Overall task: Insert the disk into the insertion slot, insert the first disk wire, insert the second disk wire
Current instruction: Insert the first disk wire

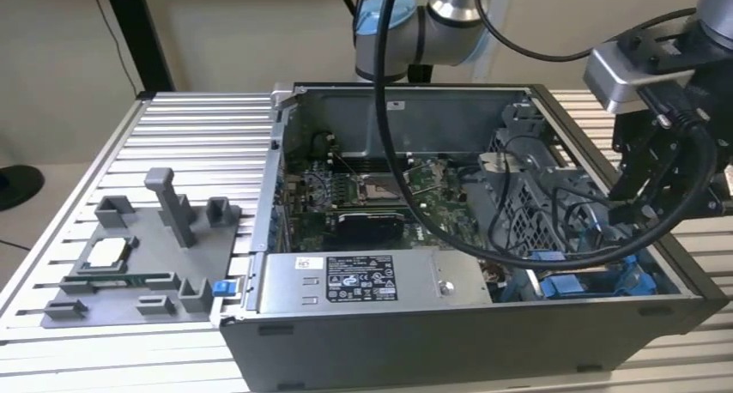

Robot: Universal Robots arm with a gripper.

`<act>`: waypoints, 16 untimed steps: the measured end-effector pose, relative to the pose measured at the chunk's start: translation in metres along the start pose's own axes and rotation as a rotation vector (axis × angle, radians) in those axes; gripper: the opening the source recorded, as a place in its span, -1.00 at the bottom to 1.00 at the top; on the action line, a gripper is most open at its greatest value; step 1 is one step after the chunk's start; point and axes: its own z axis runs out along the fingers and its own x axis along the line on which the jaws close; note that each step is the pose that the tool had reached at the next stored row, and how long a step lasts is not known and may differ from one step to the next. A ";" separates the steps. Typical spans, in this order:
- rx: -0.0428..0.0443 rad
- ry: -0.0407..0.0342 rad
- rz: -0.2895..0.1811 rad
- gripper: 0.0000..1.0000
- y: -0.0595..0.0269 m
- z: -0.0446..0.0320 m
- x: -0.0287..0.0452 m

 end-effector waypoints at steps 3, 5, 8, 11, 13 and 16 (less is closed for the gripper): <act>0.0241 -0.0018 -0.023 1.00 0.0003 0.0012 0.0001; 0.0232 0.0003 -0.032 1.00 0.0014 0.0025 0.0003; 0.0222 0.0026 -0.038 1.00 0.0030 0.0037 0.0001; 0.0216 0.0047 -0.041 1.00 0.0064 0.0044 -0.0008; 0.0212 0.0064 -0.041 1.00 0.0075 0.0052 -0.0013; 0.0217 0.0069 -0.042 -1.00 0.0080 0.0070 -0.0019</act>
